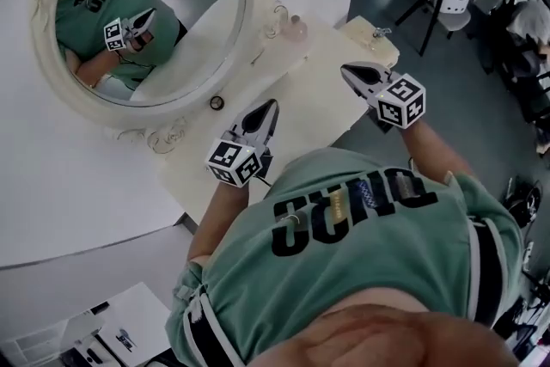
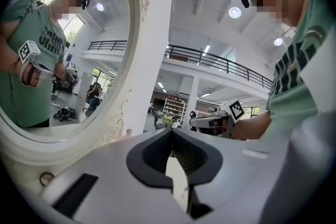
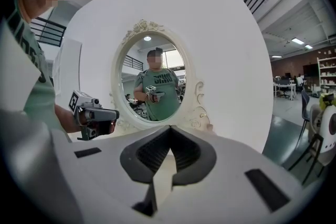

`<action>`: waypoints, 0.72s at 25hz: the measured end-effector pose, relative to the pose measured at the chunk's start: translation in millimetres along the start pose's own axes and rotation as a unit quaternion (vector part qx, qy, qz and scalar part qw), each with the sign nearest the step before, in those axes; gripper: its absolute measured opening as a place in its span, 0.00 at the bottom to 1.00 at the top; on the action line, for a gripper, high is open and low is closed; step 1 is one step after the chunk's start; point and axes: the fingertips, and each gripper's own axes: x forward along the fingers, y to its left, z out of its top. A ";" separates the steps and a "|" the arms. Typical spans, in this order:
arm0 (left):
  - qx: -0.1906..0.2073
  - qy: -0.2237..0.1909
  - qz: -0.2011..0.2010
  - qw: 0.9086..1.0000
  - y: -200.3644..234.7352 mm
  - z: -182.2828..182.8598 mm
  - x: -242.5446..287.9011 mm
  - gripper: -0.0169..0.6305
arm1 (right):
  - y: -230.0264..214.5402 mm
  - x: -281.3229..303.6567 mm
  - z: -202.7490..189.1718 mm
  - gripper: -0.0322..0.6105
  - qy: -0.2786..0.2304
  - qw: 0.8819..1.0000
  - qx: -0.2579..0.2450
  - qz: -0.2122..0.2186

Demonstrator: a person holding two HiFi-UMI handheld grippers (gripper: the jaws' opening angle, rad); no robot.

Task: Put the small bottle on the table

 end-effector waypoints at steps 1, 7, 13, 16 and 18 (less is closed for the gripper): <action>0.000 -0.004 0.012 1.000 -1.9 0.6 0.0 0.04 | -2.8 -4.6 -1.1 0.04 0.001 1.000 -0.002 0.007; -0.015 -0.024 0.054 0.998 -18.0 4.9 21.1 0.04 | -22.2 -27.3 -6.1 0.04 -0.003 0.999 0.001 0.041; -0.006 -0.022 0.054 0.998 -25.4 7.9 39.3 0.04 | -40.1 -30.5 -8.0 0.04 -0.008 0.999 0.022 0.047; -0.010 -0.023 0.059 0.998 -20.9 7.8 40.2 0.04 | -42.5 -27.0 -5.1 0.04 -0.012 0.998 0.032 0.053; -0.012 -0.021 0.061 0.998 -18.4 5.9 39.7 0.04 | -42.7 -25.7 -5.8 0.04 -0.009 0.998 0.036 0.053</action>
